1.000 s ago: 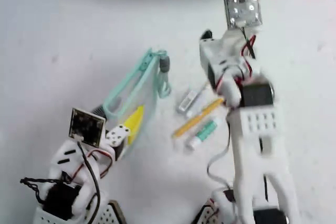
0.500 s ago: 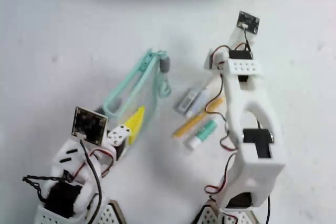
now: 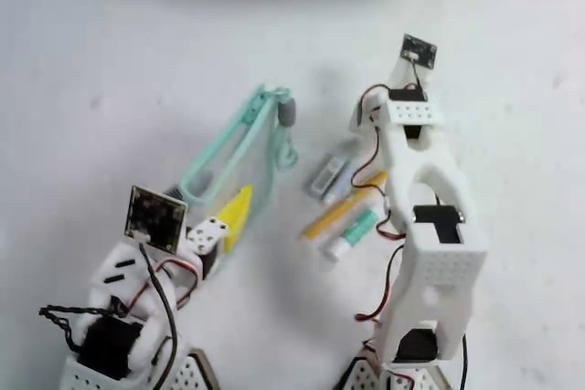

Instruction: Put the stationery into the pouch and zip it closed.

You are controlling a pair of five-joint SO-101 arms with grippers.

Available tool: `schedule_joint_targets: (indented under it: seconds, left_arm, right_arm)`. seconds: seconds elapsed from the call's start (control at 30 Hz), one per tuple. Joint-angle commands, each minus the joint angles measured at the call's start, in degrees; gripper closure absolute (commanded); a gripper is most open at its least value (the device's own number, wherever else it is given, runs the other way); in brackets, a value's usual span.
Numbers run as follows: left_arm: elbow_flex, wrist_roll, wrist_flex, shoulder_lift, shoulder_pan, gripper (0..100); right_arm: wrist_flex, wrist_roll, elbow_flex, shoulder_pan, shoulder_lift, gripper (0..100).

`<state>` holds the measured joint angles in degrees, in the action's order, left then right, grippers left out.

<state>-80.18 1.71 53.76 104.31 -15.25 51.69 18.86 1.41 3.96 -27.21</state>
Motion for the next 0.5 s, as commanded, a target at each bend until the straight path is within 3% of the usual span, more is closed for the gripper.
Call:
schedule_joint_targets:
  seconds: [0.0, 0.2, 0.47]
  left_arm:
    - [0.4, 0.6, -0.2, 0.6, 0.4, 79]
    - [0.4, 0.6, -0.2, 0.6, 0.4, 79]
    - [0.4, 0.6, -0.2, 0.6, 0.4, 79]
  right_arm:
    - [0.0, 0.4, 2.5, 0.4, 0.7, 82.0]
    - [-2.3, -0.2, 3.2, 0.3, -2.7, 91.3]
    - [8.2, -0.2, 18.2, 0.1, -12.1, 85.9]
